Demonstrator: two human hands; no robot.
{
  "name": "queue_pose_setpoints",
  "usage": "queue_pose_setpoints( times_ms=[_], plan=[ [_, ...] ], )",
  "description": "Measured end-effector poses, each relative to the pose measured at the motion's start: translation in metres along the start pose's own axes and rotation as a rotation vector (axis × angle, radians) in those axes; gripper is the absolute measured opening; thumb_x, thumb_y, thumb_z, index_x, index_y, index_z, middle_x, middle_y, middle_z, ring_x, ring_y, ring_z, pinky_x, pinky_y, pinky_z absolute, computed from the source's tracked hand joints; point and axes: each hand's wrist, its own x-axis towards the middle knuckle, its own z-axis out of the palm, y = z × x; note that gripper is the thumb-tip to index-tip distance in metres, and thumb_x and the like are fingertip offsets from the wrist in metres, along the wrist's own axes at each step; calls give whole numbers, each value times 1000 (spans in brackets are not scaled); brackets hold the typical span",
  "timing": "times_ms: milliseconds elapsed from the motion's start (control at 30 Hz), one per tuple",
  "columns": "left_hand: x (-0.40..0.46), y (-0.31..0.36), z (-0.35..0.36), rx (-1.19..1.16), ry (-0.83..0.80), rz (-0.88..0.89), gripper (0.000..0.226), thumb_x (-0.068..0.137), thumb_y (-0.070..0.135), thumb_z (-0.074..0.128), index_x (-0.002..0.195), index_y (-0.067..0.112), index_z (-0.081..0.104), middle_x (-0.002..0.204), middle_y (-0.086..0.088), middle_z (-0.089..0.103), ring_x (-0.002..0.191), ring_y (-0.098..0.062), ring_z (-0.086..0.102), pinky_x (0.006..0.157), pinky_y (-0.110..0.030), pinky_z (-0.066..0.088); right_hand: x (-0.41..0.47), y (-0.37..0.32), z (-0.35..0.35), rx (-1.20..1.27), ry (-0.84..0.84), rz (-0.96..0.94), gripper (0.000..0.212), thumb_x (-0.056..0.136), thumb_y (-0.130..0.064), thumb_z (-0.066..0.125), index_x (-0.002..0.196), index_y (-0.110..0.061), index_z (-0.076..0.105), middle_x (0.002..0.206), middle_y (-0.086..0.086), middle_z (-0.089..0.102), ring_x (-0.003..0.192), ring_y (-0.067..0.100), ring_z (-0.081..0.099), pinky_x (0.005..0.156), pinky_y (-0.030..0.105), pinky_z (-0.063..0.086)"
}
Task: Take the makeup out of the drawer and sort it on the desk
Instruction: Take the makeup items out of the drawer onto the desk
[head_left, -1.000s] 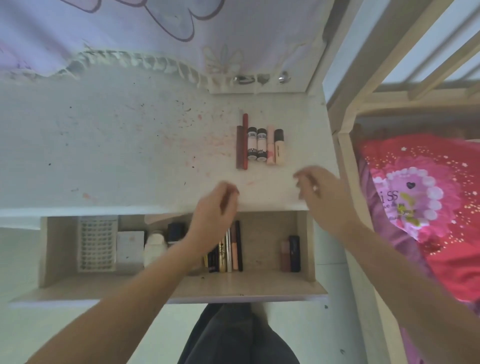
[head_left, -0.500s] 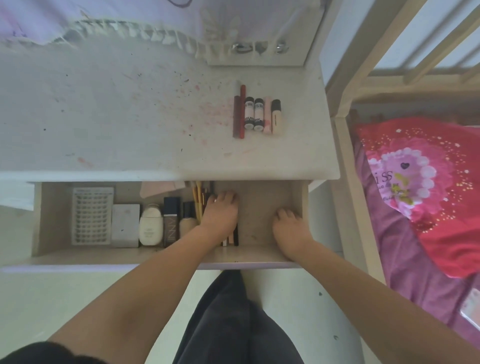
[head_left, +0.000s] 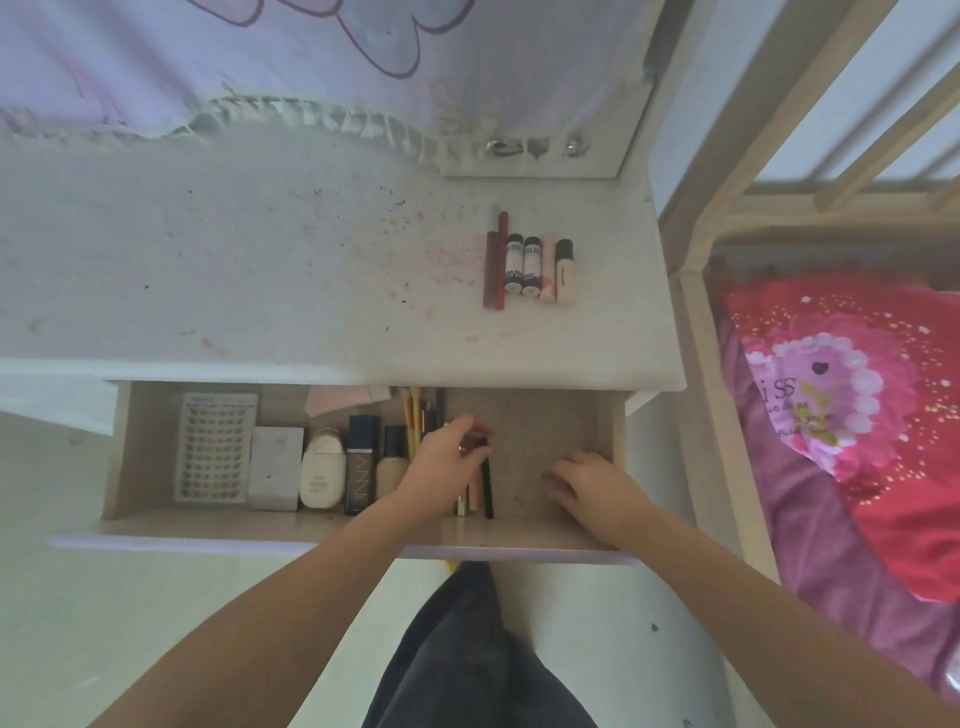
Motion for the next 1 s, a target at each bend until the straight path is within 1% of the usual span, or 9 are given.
queue_pose_setpoints(
  times_ms=[200,300,400,567,633,733,800,900,1000],
  plan=[
    [14,69,-79,-146,58,152,14,88,17,61,92,30,59,91,12,66,80,-2,64,78,-17,53,11,-12,-105,385,238,-90,26,96,-24,50,120,-25,60,105,-11,59,91,3,54,75,7,35],
    [53,91,-118,-237,204,132,8,89,17,61,96,18,64,87,5,70,72,-9,66,71,-20,55,31,-3,-159,592,402,-21,28,97,-13,45,116,-26,61,97,-8,58,75,5,55,61,8,38],
    [105,99,-136,-241,270,80,4,90,13,61,93,12,63,82,1,69,75,-14,66,66,-21,55,71,18,-192,494,487,44,30,99,-11,40,117,-21,61,96,-2,54,76,12,53,59,3,38],
    [167,98,-121,-191,347,23,5,89,17,62,84,16,62,84,-2,67,78,-19,65,72,-28,54,120,38,-204,374,461,87,31,100,-17,38,116,-12,64,104,3,60,83,11,47,62,13,33],
    [177,99,-113,-138,382,20,10,90,20,60,93,12,66,87,1,65,77,-15,61,73,-25,51,128,40,-203,358,469,81,30,100,-18,39,116,-15,65,112,3,61,91,12,48,70,17,34],
    [181,98,-107,-125,400,6,16,90,23,58,99,13,67,95,2,64,88,-18,62,85,-33,52,134,41,-196,362,506,73,31,98,-14,41,117,-17,65,115,5,58,103,13,50,85,17,31],
    [176,98,-107,-154,400,10,18,91,24,56,103,15,65,99,1,64,93,-19,63,87,-35,52,132,42,-193,400,523,76,31,98,-14,41,120,-19,63,114,4,55,97,10,48,87,17,32],
    [158,93,-107,-141,389,18,24,95,23,50,115,15,59,107,2,61,94,-15,61,77,-20,53,116,39,-189,496,595,77,31,98,-15,42,124,-19,59,118,3,53,85,11,51,89,23,41],
    [119,85,-101,-160,396,43,22,97,21,47,117,17,54,108,1,59,91,-13,61,76,-23,55,74,28,-172,476,704,48,26,96,-13,44,113,-20,62,102,-2,61,69,2,52,75,18,42]
  ],
)
